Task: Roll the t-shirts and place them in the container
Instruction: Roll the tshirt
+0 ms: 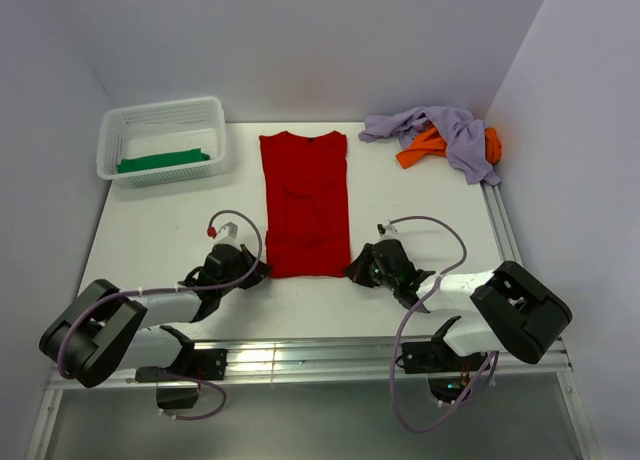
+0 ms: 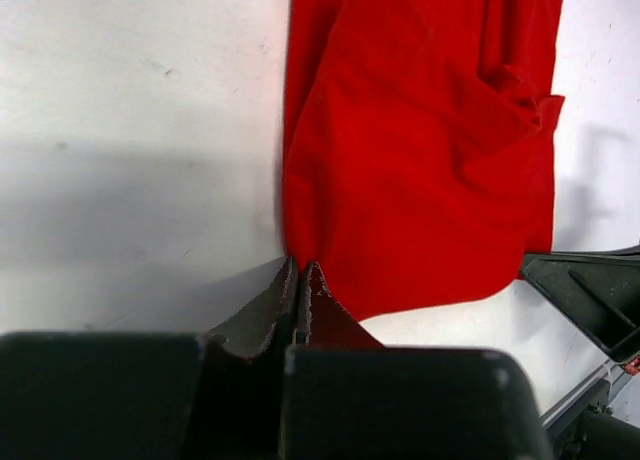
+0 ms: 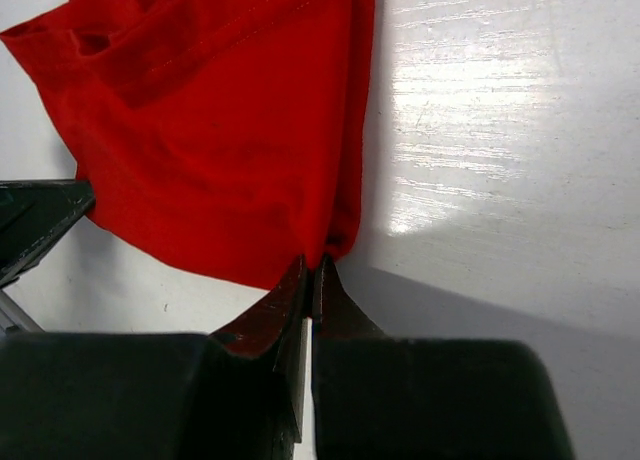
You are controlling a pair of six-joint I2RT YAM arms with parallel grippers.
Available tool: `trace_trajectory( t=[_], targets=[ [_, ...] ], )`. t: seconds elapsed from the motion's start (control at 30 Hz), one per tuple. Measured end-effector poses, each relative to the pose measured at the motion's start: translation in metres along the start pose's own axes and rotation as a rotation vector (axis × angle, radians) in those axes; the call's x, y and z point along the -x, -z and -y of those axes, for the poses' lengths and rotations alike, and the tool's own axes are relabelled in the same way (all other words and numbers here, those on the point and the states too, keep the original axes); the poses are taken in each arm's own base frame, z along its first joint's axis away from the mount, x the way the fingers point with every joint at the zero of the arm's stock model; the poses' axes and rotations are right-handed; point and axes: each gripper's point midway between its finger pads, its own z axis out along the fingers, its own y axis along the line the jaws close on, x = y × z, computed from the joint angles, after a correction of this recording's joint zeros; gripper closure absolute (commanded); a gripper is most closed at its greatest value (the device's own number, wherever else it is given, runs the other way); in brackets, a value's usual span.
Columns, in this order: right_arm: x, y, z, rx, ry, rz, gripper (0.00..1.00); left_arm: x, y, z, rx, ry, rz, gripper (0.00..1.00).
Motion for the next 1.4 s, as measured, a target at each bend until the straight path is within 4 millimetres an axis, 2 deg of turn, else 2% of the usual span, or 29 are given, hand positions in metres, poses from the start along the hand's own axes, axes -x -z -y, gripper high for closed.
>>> trace_trajectory(
  t=[0.13, 0.27, 0.47, 0.77, 0.93, 1.07, 1.4],
  targets=[
    [-0.002, 0.003, 0.001, -0.019, -0.001, -0.018, 1.00, -0.001, -0.006, 0.006, 0.010, 0.000, -0.031, 1.00],
    [-0.008, 0.014, 0.006, -0.053, -0.011, -0.060, 1.00, -0.006, -0.003, 0.008, 0.026, 0.004, -0.075, 1.00],
    [-0.018, 0.041, 0.000, -0.110, -0.039, -0.185, 1.00, -0.021, 0.012, 0.014, 0.128, 0.038, -0.227, 1.00],
    [-0.022, 0.075, -0.016, -0.131, -0.081, -0.321, 1.00, -0.018, 0.044, 0.046, 0.186, 0.129, -0.364, 1.00],
    [-0.006, 0.084, -0.021, -0.137, -0.107, -0.337, 1.00, -0.007, 0.052, 0.065, 0.192, 0.148, -0.383, 1.00],
    [0.011, 0.082, -0.019, -0.159, -0.122, -0.343, 1.00, 0.004, 0.047, 0.079, 0.190, 0.160, -0.390, 1.00],
    [0.049, 0.064, -0.027, -0.176, -0.109, -0.358, 1.00, 0.018, 0.027, 0.065, 0.252, 0.239, -0.433, 1.00]
  ],
)
